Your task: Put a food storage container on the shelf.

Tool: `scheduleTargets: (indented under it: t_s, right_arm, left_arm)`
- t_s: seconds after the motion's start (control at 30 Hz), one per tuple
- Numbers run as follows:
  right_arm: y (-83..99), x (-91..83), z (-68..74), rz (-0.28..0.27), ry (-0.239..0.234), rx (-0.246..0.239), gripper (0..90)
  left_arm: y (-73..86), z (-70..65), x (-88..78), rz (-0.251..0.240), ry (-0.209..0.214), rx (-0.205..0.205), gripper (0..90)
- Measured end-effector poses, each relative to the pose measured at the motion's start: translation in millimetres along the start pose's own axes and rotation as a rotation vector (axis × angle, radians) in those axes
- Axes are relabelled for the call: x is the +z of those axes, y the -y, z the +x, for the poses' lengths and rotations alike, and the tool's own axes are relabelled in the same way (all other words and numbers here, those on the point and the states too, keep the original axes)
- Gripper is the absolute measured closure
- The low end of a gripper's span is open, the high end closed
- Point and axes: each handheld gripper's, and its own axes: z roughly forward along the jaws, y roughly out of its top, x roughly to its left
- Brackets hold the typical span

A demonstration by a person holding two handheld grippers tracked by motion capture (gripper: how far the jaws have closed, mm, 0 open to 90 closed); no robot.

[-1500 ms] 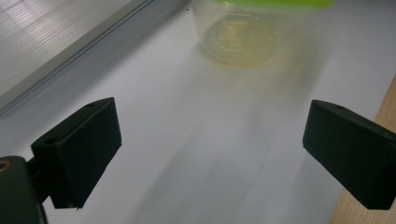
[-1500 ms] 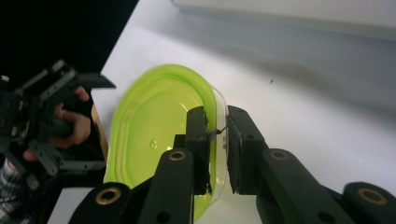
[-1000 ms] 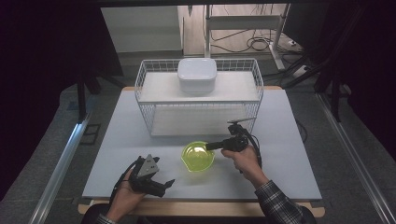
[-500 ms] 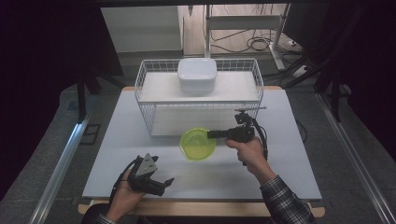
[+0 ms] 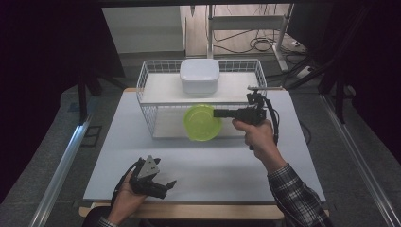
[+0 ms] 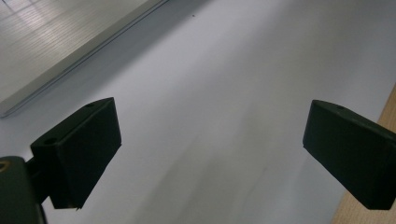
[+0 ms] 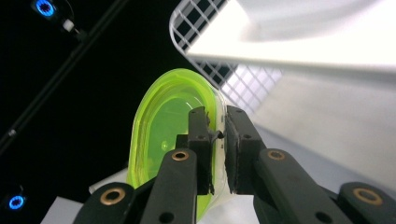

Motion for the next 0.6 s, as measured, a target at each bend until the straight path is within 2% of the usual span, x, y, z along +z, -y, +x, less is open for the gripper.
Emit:
scheduleTargets:
  t_s: [0.3, 0.47, 0.6]
  right_arm:
    - [-51.8, -12.5, 26.1, -0.1, 0.026, -0.045, 81.9]
    - [-86.3, -14.0, 37.9, -0.159, 0.061, -0.056, 81.9]
    - [-112.4, -8.4, 43.2, -0.197, 0.116, -0.061, 81.9]
  left_arm:
    - [0.1, 0.1, 0.0, 0.002, 0.006, -0.004, 4.1]
    - [0.3, 0.2, 0.3, 0.004, 0.009, -0.005, 4.1]
    - [0.6, 0.4, 0.4, 0.006, 0.014, -0.007, 4.1]
